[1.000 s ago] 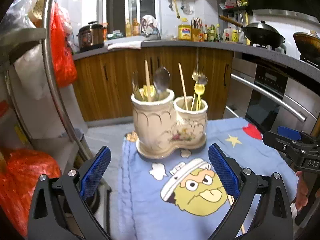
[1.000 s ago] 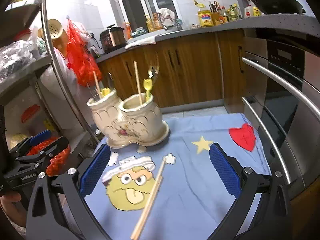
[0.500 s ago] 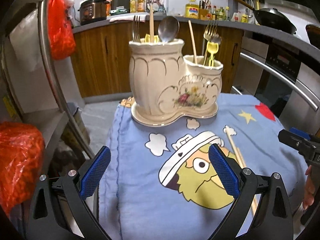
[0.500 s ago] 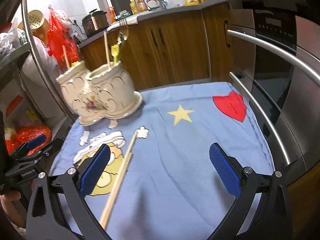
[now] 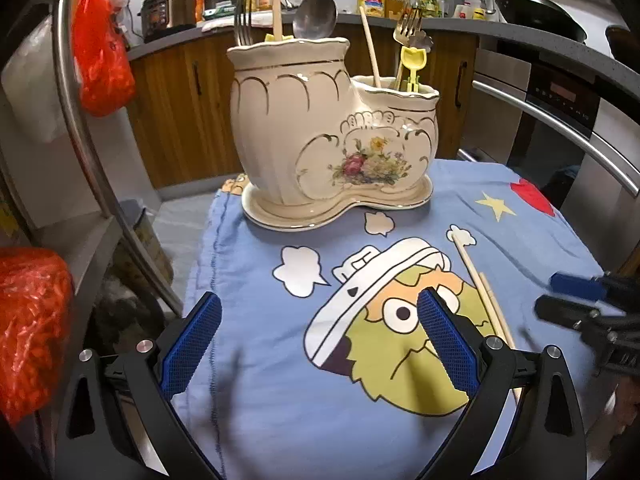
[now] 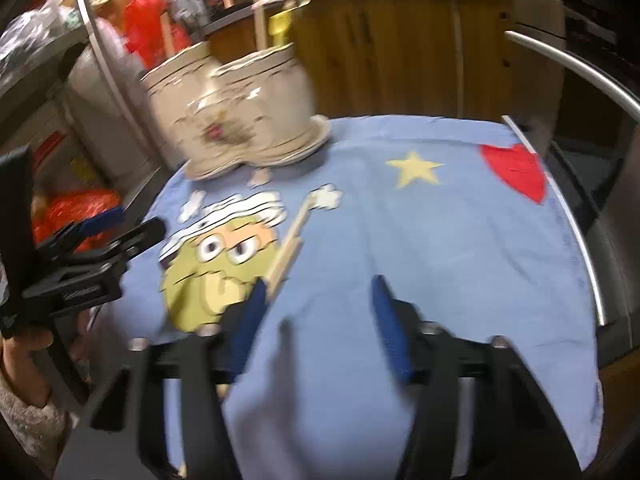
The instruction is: Organize utensils
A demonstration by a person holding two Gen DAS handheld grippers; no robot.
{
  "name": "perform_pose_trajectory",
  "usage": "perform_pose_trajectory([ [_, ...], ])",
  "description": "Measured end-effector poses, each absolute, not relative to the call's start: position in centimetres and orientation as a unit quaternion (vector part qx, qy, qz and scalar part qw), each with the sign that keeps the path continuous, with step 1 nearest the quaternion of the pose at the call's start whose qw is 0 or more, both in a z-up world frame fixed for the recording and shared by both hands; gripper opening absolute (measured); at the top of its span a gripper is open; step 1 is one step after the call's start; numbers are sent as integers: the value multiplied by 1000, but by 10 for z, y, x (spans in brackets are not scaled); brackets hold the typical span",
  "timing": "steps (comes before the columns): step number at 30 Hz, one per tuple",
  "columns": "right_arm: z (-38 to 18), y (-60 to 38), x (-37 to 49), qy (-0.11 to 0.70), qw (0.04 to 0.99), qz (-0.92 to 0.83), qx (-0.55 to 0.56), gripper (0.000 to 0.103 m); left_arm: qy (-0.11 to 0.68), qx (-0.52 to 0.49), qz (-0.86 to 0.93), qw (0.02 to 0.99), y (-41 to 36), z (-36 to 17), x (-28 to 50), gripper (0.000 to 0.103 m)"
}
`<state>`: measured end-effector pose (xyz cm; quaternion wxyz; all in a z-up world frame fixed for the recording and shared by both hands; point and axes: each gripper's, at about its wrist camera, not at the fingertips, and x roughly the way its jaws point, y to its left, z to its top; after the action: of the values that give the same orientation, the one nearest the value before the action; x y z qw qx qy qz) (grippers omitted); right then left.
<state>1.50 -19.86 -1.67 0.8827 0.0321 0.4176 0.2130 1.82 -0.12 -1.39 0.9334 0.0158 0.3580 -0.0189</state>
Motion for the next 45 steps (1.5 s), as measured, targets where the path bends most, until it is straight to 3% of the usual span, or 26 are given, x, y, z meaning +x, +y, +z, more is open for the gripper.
perform_pose_trajectory([
  [3, -18, -185, 13, 421, 880, 221, 12, 22, 359, 18, -20, 933, -5, -14, 18, 97],
  [11, -22, -163, 11, 433, 873, 221, -17, 14, 362, 34, -22, 931, -12, -17, 18, 97],
  [34, -29, -146, 3, 439, 878, 177, -64, 15, 354, 17, -29, 935, 2, -10, 9, 97],
  [38, -30, -152, 5, 432, 883, 177, -48, 6, 353, 29, -35, 935, -4, -10, 8, 97],
  [45, -29, -183, 17, 443, 876, 187, 52, 5, 369, 16, -68, 927, -14, -14, 8, 97],
])
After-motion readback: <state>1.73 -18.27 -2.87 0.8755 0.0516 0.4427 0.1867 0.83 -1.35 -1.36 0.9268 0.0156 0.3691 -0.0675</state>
